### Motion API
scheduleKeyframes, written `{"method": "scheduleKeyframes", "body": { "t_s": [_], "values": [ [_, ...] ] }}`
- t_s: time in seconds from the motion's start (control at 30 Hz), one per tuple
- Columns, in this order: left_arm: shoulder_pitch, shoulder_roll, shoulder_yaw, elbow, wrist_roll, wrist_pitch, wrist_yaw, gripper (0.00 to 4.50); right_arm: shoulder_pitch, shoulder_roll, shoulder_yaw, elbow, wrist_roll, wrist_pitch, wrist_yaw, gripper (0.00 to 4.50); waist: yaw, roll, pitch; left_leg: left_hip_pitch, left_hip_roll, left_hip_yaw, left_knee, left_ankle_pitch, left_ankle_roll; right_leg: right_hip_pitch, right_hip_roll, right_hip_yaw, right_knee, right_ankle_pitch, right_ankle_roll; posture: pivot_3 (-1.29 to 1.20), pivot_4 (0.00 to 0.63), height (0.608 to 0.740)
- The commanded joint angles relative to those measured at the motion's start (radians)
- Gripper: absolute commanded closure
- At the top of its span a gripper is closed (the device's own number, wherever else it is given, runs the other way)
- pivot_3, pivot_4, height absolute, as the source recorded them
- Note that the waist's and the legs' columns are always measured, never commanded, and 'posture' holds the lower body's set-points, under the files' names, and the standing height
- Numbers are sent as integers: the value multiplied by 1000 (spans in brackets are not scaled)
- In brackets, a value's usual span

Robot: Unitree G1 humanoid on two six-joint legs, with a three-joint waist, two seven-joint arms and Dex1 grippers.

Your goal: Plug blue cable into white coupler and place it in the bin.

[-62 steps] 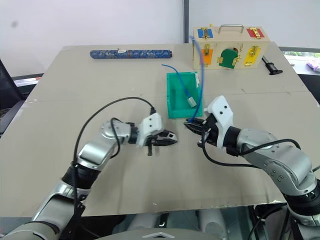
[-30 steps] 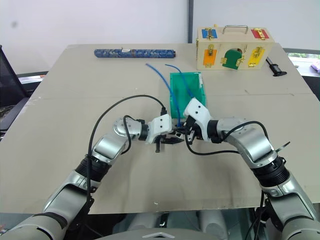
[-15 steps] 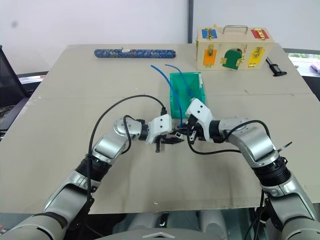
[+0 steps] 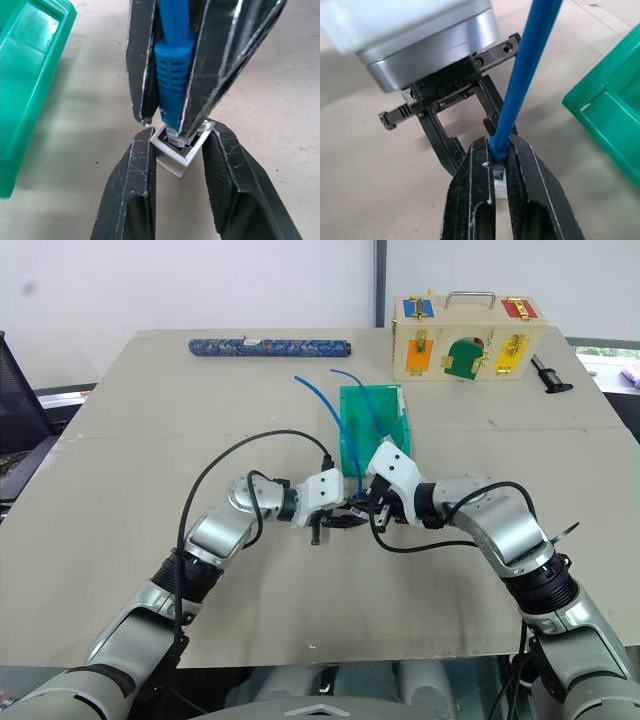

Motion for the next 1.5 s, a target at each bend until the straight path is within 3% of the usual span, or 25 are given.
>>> {"method": "scheduleKeyframes", "body": {
  "t_s": [0.03, 0.13, 0.47, 0.8, 1.0, 1.1, 1.33, 1.5],
  "values": [
    [-3, -1, -5, -2, 11, 5, 3, 3741, 2, -44, 72, 14, -58, 26, 31, 4500, 0, 0, 0, 0, 0, 0, 0, 0, 0, 0, 0, 0, 0, 0, 0, 0, 150, 740],
    [-2, -3, -4, -3, 13, 6, 6, 3741, -24, -70, 110, 21, -94, 26, 52, 4500, 1, 0, -1, 0, 0, 0, 0, 0, 0, 0, 0, 0, 0, 0, 0, 0, 150, 740],
    [5, -6, -1, -13, 16, 8, 15, 3741, -91, -9, 186, 95, -133, 68, 67, 4500, 0, 0, -4, 2, 0, 0, 0, 0, 0, 2, 0, 0, 0, 0, 0, 0, 150, 740],
    [13, -7, 3, -23, 15, 17, 24, 3741, -54, -8, 243, 96, -201, 49, 95, 4500, -2, -1, -14, 3, 0, 0, 0, 0, 0, 3, 0, 0, 1, 0, 0, 0, 150, 740],
    [17, -9, 6, -28, 13, 21, 25, 3741, -27, 41, 153, 148, -237, -101, 36, 4500, -4, -2, -18, 4, 0, 0, 0, 0, 0, 3, 0, 0, 1, 0, 0, 0, 150, 740],
    [16, -4, 13, -30, 7, 26, 23, 3741, 5, 63, 25, 109, -178, -137, 27, 3513, -4, -2, -17, 5, 1, 0, 0, 0, 0, 4, 1, 0, 1, 0, 0, 0, 150, 740],
    [19, -1, 40, -57, -29, 88, 22, 3741, 147, 37, -291, -127, 32, -208, 60, 171, 2, -1, -15, -1, 0, -2, 0, 0, 0, -1, 0, -1, 0, 0, 0, 0, 150, 740],
    [2, -28, 131, -121, -136, 286, 60, 3741, 311, -17, -420, -317, 96, -217, 29, 26, 3, -1, -15, -2, 0, -2, -2, 0, 0, -2, 0, -1, -1, 0, 0, 0, 150, 740]
  ]
}}
